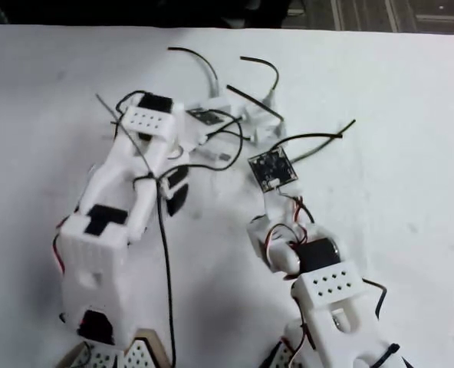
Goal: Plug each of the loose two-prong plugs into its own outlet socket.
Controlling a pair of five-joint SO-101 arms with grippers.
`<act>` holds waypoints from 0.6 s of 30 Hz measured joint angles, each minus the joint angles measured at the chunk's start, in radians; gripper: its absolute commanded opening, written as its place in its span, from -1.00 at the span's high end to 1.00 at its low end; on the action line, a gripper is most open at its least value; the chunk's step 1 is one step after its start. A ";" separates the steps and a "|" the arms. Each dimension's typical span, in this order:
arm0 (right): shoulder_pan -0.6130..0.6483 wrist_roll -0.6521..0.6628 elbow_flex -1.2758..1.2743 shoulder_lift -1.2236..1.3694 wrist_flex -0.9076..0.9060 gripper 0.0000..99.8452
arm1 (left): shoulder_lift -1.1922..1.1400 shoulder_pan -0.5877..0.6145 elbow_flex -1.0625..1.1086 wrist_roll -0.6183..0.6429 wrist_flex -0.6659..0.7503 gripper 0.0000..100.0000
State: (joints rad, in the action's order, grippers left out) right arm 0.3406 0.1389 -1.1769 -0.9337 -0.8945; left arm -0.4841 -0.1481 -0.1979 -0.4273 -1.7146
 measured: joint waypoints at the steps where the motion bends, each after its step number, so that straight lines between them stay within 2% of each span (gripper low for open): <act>1: 0.000 0.000 0.000 0.000 0.000 0.95 | 0.035 -0.003 0.032 0.003 0.006 0.50; 10: -0.002 0.000 0.000 0.000 0.000 0.95 | 0.250 0.011 0.147 0.009 0.021 0.50; 18: 0.000 0.000 0.000 0.000 0.000 0.96 | 0.267 0.178 0.204 0.002 0.230 0.50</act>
State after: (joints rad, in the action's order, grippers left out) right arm 0.3406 0.1389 -1.1769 -0.9337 -0.8945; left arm -0.2171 0.0299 0.0061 -0.4258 -1.4845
